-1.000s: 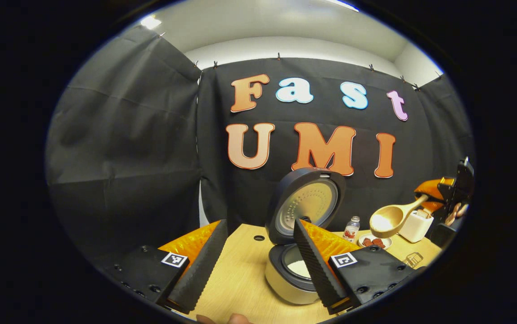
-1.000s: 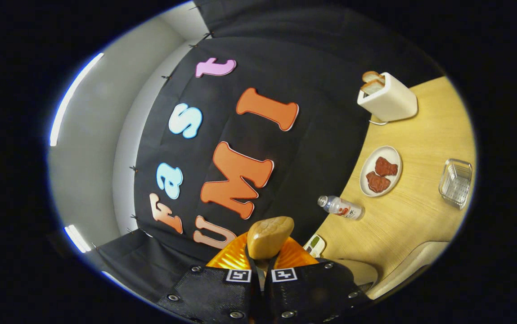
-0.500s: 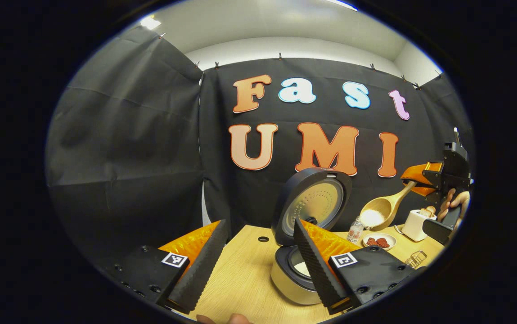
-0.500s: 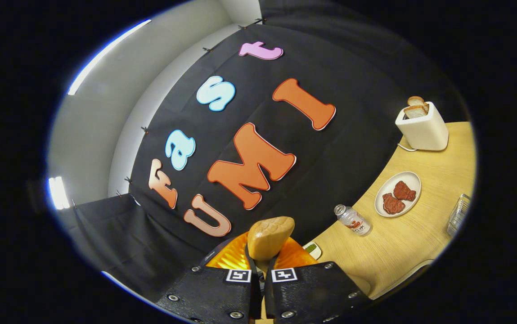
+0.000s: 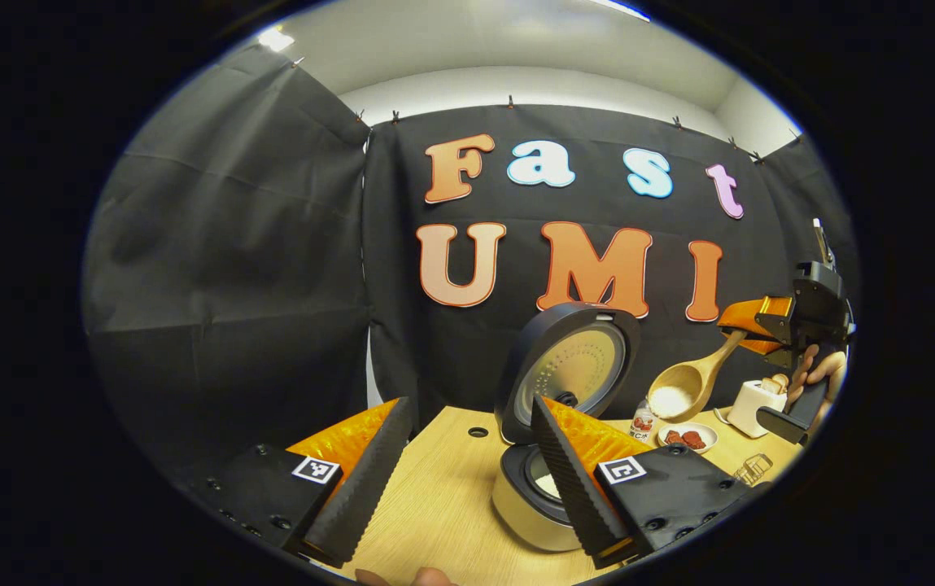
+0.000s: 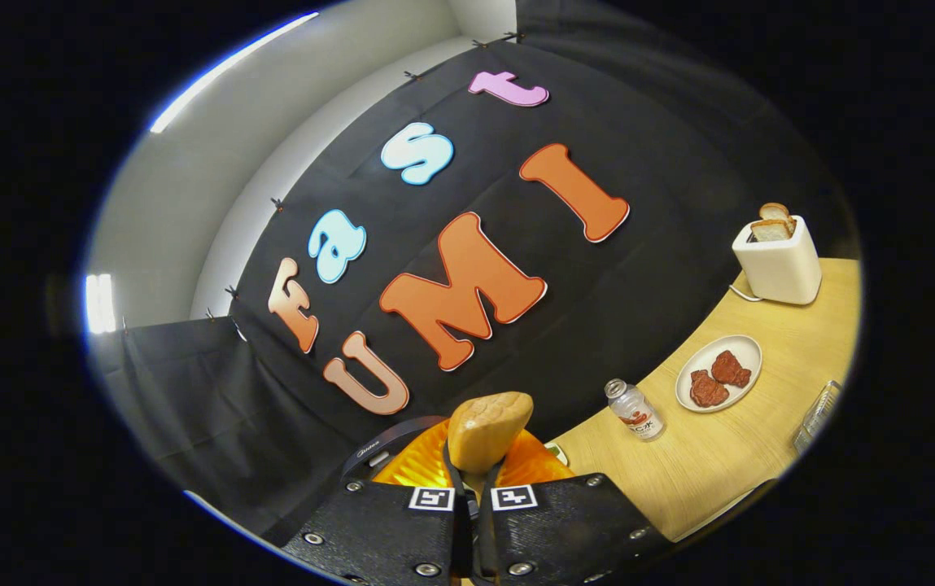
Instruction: Close the left gripper, press the button to open the rice cooker; take a wooden spoon from the chopstick holder with the right hand, scoop a spoonful of rice and pour it into the rice cooker, then put the wooden spoon back into the chopstick holder.
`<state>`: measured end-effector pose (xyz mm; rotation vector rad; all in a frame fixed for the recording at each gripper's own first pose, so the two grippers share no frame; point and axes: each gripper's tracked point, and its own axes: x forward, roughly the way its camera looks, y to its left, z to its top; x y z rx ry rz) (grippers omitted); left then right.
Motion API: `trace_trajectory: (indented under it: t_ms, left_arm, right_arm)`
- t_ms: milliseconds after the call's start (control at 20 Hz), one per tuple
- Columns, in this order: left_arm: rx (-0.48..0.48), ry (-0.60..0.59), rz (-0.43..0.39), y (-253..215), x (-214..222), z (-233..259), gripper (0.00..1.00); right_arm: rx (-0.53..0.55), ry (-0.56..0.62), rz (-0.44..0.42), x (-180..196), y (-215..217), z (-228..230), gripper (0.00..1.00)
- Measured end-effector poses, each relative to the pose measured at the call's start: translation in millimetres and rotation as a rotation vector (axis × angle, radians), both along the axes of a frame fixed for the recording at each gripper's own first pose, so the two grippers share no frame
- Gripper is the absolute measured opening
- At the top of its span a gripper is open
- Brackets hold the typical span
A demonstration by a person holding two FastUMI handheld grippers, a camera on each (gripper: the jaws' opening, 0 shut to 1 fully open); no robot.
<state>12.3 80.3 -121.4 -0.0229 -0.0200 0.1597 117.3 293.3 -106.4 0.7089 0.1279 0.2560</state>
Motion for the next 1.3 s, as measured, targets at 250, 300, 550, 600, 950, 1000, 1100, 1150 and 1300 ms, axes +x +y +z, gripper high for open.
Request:
trace_trajectory:
  t_ms: [250, 300, 550, 600, 950, 1000, 1100, 1150, 1300]
  left_arm:
    - [-0.003, 0.001, -0.013, -4, -1, 0, 0.99]
    - [0.001, 0.003, -0.013, -3, -1, -1, 0.99]
    - [-0.002, -0.002, -0.016, -6, -2, 1, 0.99]
    - [0.0, -0.001, -0.016, -5, -2, 1, 0.99]
    - [-0.001, 0.002, -0.008, 1, -1, -3, 0.99]
    - [-0.002, 0.004, -0.007, 2, -1, -4, 0.99]
    - [-0.004, 0.007, -0.003, 5, -1, -6, 0.99]
    - [-0.006, 0.009, 0.0, 7, -1, -7, 0.99]
    - [-0.012, 0.009, 0.002, 10, -1, -9, 0.99]
  right_arm:
    - [-0.025, -0.016, 0.033, -3, 6, 1, 0.02]
    - [-0.035, -0.021, 0.03, -2, 5, 1, 0.02]
    - [-0.101, -0.049, 0.058, -5, 13, 2, 0.02]
    - [-0.118, -0.056, 0.061, -6, 16, 2, 0.02]
    - [-0.249, -0.109, 0.085, -9, 31, 0, 0.02]
    - [-0.266, -0.124, 0.087, -11, 35, 1, 0.02]
    - [-0.303, -0.149, 0.085, -11, 38, 2, 0.02]
    - [-0.323, -0.159, 0.083, -11, 39, 3, 0.02]
    - [-0.381, -0.19, 0.088, -13, 47, 4, 0.02]
